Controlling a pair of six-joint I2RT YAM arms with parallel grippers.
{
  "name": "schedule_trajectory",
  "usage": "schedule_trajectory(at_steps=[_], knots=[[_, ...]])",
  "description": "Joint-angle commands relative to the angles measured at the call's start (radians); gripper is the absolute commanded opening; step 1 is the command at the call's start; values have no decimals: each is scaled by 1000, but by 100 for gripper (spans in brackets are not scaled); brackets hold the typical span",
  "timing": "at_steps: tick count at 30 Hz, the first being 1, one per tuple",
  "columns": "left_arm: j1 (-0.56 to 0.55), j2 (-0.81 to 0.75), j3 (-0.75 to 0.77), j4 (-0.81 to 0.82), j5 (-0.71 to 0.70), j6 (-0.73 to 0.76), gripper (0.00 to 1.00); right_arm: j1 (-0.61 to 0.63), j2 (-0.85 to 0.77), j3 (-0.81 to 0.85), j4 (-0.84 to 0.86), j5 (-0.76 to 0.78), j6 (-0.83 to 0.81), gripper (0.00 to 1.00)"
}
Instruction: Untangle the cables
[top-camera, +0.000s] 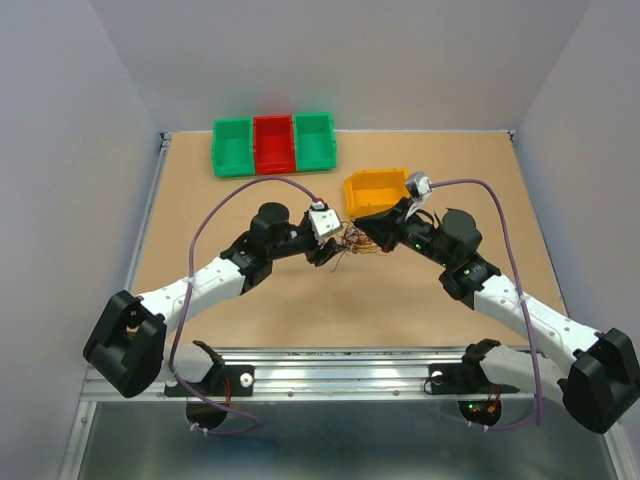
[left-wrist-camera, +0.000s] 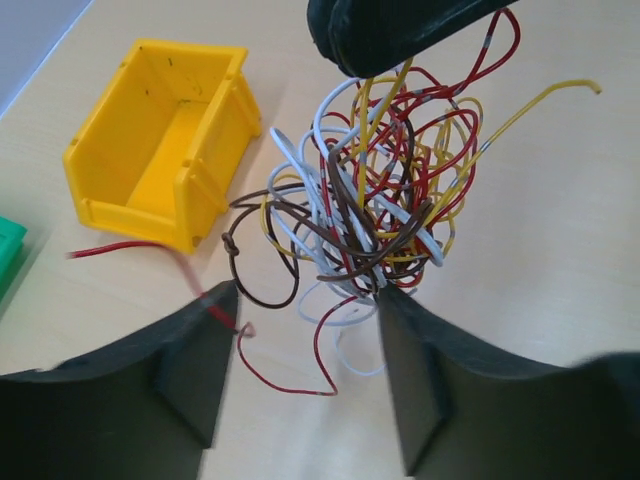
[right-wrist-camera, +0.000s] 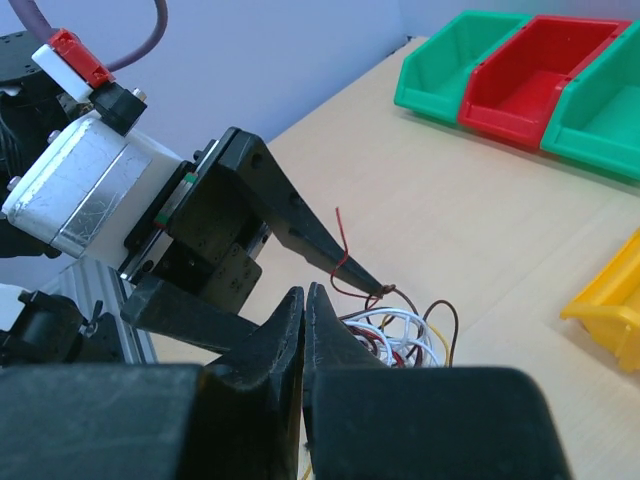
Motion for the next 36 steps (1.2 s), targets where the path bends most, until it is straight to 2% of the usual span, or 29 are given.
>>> schedule_trajectory(at_steps=[1,2,4,5,8,9,12,17,21,24,28,30,31,32,33,35,36], knots=[[-18,-13,45,81,5,-17,58,6,-21,10,91,-25,24,1],[-18,-16,45,85,4,-20,55,6,-23,10,93,-25,27,1],[-18,-28,39,91,-5,-24,42,6,-18,11,97,-28,31,1],[-18,-35,29,100,-5,-24,27,6,-17,11,99,-29,33,1],[-18,-55,17,116,-35,-24,9,6,-23,11,102,-28,41,1],[-18,-54,13,117,-51,-22,0,6,-29,10,102,-23,42,1],[-18,-42,6,117,-143,-10,0,4,-93,-7,87,37,32,1],[19,-29,14,119,-340,-25,0,4,-380,-68,-67,314,12,0],[124,-55,43,111,-474,-147,0,4,-622,-128,-227,582,21,1],[222,-68,59,97,-486,-206,0,6,-745,-140,-284,688,24,1],[264,-68,71,84,-511,-240,0,4,-814,-145,-341,831,28,1],[264,-74,71,82,-514,-246,0,4,-821,-148,-346,850,28,1],[264,-91,66,82,-461,-246,0,6,-812,-147,-346,824,13,1],[264,-111,51,93,-334,-237,0,4,-772,-138,-347,714,-25,1],[264,-111,42,96,-256,-228,0,6,-772,-124,-347,713,-25,1],[260,-140,28,104,-116,-217,0,6,-657,-75,-367,502,-62,11],[255,-147,19,101,-15,-203,0,6,-614,-59,-370,423,-74,26]])
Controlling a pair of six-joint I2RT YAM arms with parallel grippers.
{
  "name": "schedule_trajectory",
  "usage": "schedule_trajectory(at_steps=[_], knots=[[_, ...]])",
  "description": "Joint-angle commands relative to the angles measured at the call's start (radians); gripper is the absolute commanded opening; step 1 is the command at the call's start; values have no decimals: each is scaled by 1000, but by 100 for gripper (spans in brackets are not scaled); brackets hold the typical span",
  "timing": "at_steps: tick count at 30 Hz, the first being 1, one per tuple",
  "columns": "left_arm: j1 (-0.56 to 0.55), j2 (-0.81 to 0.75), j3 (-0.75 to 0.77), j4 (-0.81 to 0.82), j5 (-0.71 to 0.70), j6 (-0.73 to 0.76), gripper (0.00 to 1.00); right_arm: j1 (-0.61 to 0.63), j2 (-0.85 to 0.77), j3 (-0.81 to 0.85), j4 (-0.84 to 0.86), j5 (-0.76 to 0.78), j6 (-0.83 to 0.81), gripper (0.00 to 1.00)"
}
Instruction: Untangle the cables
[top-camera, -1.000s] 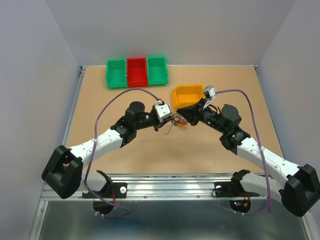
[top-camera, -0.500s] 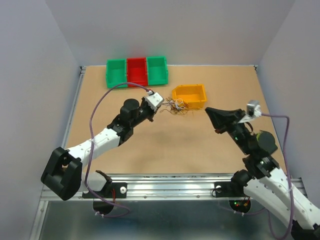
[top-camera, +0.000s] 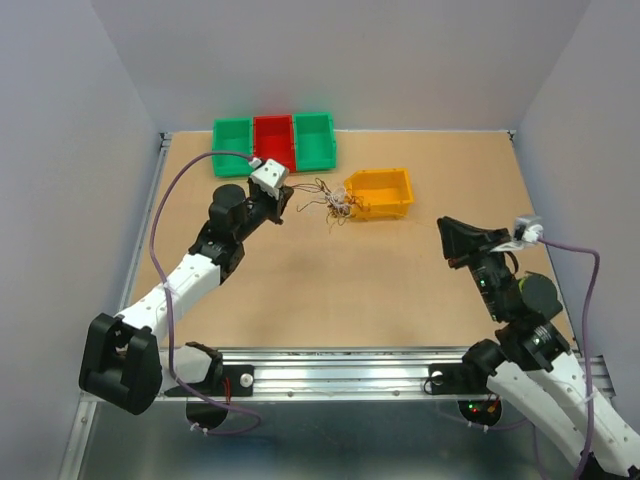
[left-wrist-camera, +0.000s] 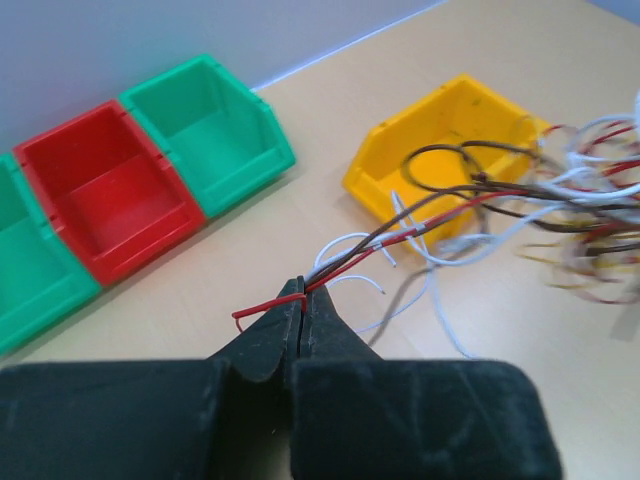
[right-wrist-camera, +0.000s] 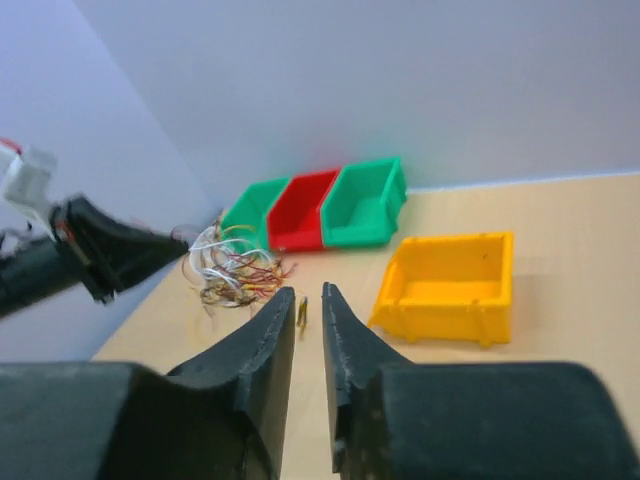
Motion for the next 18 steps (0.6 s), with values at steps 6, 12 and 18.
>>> schedule_trajectory(at_steps=[6,12,18], knots=[[-74,-160,-60,6,438,123,0,5,441,140,58,-492,-125,71],[-120,-247,-103,-1,507,178,0,5,636,154,198,-631,-195,77],[-122,-293,-107,9,489,131,0,5,769,143,376,-837,-212,77]])
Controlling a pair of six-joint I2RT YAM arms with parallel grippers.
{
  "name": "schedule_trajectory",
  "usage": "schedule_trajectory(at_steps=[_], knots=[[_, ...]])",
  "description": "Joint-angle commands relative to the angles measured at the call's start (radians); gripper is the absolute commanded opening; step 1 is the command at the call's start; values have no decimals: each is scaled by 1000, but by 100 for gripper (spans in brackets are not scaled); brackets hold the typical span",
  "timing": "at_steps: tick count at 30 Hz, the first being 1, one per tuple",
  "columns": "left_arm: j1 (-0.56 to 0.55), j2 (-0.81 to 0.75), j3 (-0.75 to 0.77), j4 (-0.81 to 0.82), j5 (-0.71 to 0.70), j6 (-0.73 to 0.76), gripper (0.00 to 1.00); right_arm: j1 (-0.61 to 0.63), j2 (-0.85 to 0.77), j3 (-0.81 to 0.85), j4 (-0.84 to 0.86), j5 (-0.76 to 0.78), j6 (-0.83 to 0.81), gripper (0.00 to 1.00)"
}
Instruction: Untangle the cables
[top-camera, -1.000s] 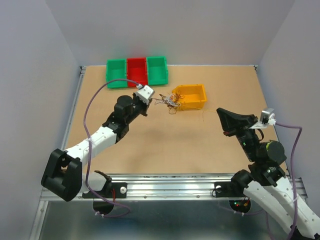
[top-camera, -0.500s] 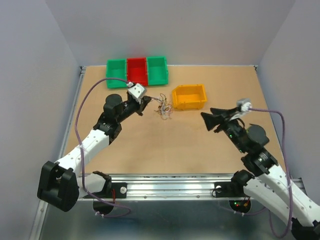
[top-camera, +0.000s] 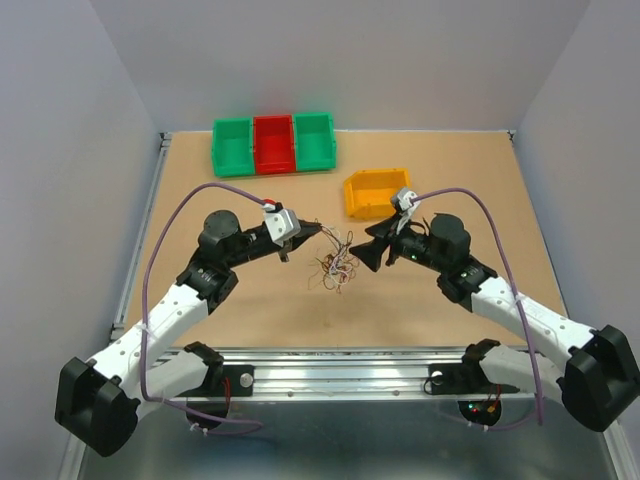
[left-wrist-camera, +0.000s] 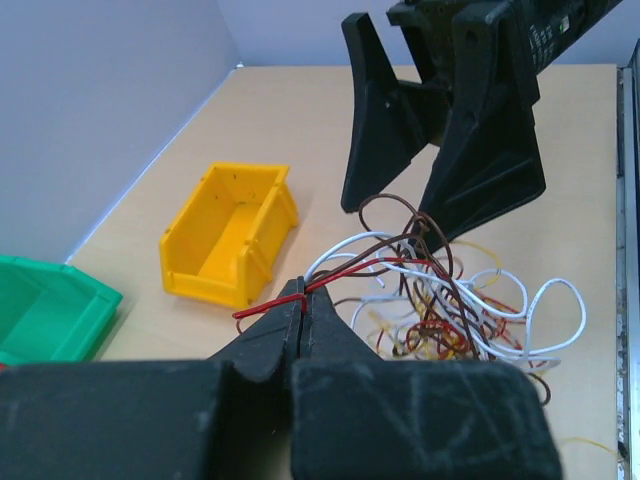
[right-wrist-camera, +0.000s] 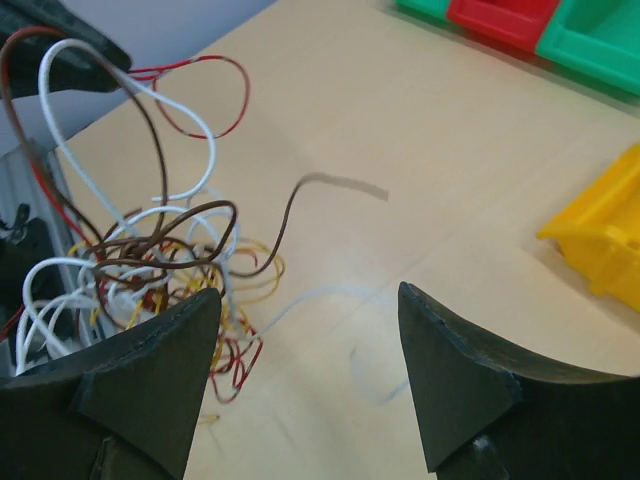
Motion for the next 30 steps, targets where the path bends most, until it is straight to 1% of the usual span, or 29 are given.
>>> schedule_trajectory(at_steps=[1,4,7,12,14,15,16,18,19,20,21,22,23,24,25,26,27,28,29,30], knots=[[0,-48,-5,58,15,-27,0,6,63,62,202,-231,-30,77],[-2,-68,-17,79,11,-47,0,8,92,72,255,-269,-1,77],[-2,-85,-26,92,12,-56,0,11,138,82,312,-347,22,77],[-2,-101,-34,104,-7,-63,0,41,219,122,334,-355,30,77],[-2,-102,-35,107,-13,-71,0,49,241,142,338,-339,35,75],[-2,-104,-37,109,-15,-73,0,58,261,148,340,-336,35,67],[-2,-105,-37,109,-16,-74,0,61,269,154,340,-332,35,57],[-2,-105,-37,112,-22,-76,0,67,287,174,340,-322,39,27],[-2,-114,-35,112,-68,-70,0,66,296,178,337,-313,49,8],[-2,-120,-38,125,-120,-83,0,67,295,179,329,-271,47,3],[-2,-125,-49,141,-187,-99,0,66,289,178,314,-237,43,3],[1,-131,-54,158,-349,-109,0,67,283,178,294,-193,38,3],[9,-143,-66,190,-434,-134,0,66,261,185,235,-83,35,3],[19,-147,-66,205,-515,-134,0,66,250,188,196,-18,35,3],[33,-150,-72,219,-641,-163,0,66,237,193,126,51,48,4],[76,-150,-72,231,-678,-184,0,66,209,197,86,213,59,4],[98,-141,-65,231,-771,-220,0,67,192,202,17,299,87,3],[122,-140,-60,228,-794,-235,0,66,178,202,16,378,87,2],[160,-127,-52,219,-812,-247,0,66,136,198,-35,556,113,1],[179,-113,-40,213,-832,-270,0,66,114,178,-68,634,136,1]])
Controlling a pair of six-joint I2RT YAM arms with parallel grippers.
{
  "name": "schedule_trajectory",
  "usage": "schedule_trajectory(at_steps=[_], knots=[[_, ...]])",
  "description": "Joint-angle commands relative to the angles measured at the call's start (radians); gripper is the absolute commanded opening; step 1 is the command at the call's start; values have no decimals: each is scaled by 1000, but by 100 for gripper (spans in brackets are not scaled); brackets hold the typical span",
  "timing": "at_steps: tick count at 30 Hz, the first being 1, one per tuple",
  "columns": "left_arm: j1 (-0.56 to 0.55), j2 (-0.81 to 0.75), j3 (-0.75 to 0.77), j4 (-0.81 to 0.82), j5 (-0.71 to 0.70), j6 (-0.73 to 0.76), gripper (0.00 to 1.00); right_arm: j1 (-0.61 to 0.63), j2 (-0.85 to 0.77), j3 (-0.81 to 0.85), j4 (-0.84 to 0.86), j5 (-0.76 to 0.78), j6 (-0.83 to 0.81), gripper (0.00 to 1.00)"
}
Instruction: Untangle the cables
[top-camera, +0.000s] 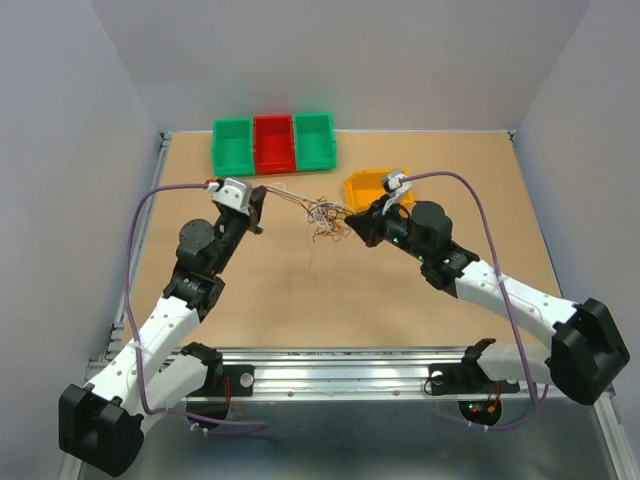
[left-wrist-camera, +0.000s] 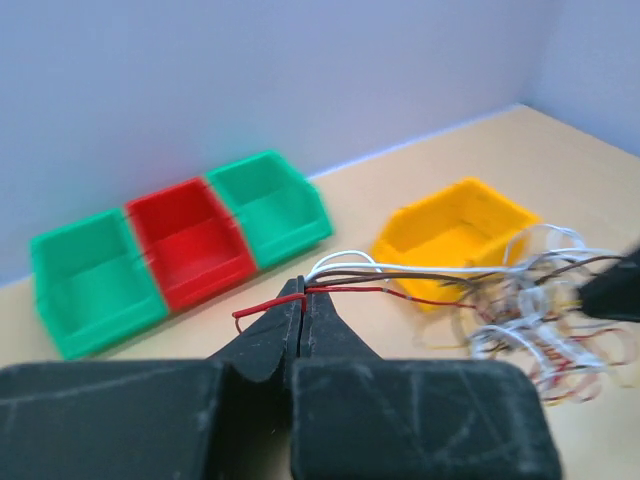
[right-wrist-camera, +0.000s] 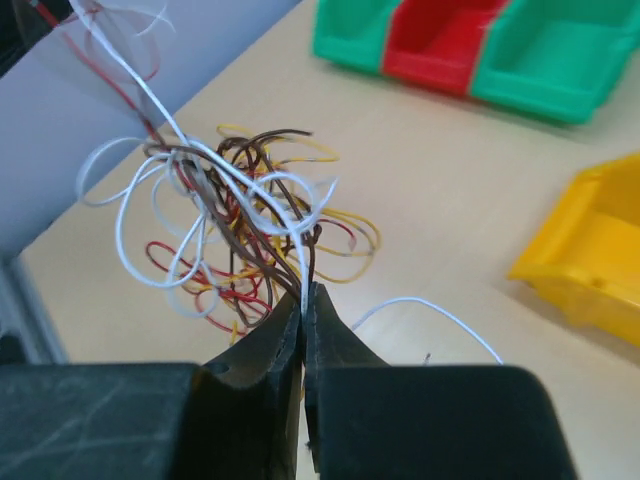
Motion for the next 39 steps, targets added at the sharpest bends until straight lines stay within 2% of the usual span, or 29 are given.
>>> schedule_trajectory(at_steps=[1,5,10,14,18,20,21,22,23,24,25,26,28,32,39], knots=[[94,11,35,106,-284,-105,0,4,-121,26,-177,564,73,1],[149,35,57,93,-300,-116,0,4,-280,-60,-214,902,93,1],[192,25,59,92,-302,-154,0,6,-473,-126,-283,1037,95,1],[202,4,48,104,-300,-151,0,4,-622,-161,-301,923,83,1],[203,15,54,104,-319,-147,0,6,-661,-167,-308,904,84,1],[203,19,49,104,-241,-138,0,4,-652,-160,-308,867,58,1],[203,22,48,107,-174,-128,0,4,-632,-154,-308,770,40,1],[203,37,43,109,32,-77,6,4,-620,-138,-306,705,15,1],[203,45,43,106,142,-58,14,6,-601,-131,-302,638,6,0],[203,56,46,101,237,-46,29,4,-584,-118,-297,508,-3,0],[200,68,51,100,327,-39,62,4,-540,-108,-294,447,-9,0],[194,94,55,87,461,-23,73,4,-520,-89,-280,354,-14,1],[169,119,71,69,526,-3,89,4,-469,-80,-256,288,-14,0],[117,165,80,43,664,45,94,6,-409,-77,-167,186,-6,1],[-101,202,82,-49,600,198,94,6,-342,-72,-62,27,26,1]])
